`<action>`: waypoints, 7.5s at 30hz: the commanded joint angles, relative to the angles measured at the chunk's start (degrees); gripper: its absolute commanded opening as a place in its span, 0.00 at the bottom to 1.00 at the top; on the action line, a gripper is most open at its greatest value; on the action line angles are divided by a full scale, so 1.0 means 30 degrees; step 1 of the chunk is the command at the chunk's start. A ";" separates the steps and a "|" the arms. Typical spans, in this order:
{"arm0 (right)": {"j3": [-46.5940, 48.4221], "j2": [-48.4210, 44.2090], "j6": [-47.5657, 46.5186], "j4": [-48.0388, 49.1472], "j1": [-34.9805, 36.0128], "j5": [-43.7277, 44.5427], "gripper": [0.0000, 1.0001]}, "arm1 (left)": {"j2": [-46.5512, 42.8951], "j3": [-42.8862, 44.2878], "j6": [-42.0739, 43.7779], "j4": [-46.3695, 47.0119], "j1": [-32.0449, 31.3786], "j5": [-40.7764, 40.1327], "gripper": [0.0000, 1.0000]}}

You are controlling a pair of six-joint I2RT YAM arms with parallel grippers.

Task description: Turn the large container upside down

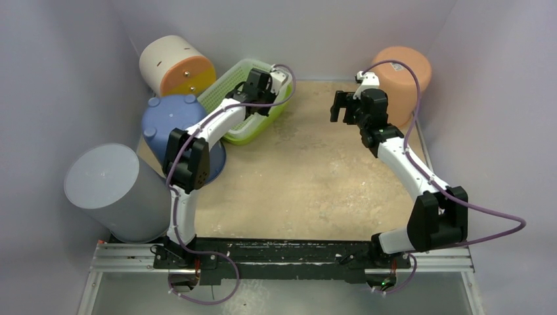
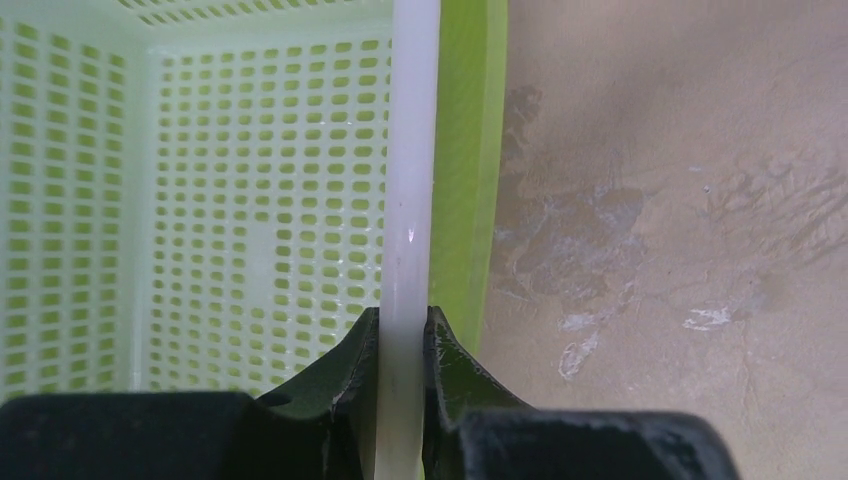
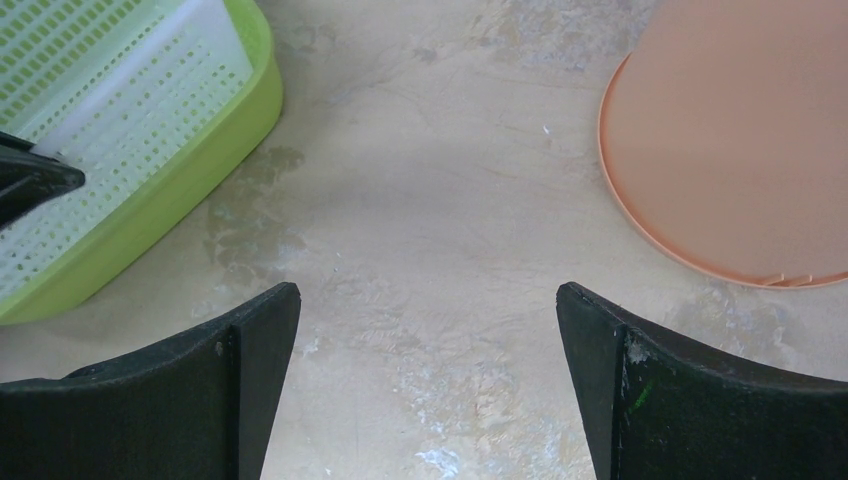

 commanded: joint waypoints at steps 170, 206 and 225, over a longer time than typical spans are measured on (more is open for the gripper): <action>0.1679 -0.3079 0.0589 -0.0069 -0.3344 0.1976 1.00 | -0.3117 -0.3922 -0.2169 0.2962 -0.4169 -0.5329 0.68; 0.1110 -0.3021 0.0519 0.0052 -0.3351 0.2266 1.00 | -0.1561 -0.5806 -0.3131 0.3437 -0.2425 -0.5360 0.00; 0.0811 -0.5727 0.0619 -0.1487 -0.3378 0.4711 1.00 | -0.5675 -0.1848 -0.9004 0.3390 -0.6386 -0.1849 0.00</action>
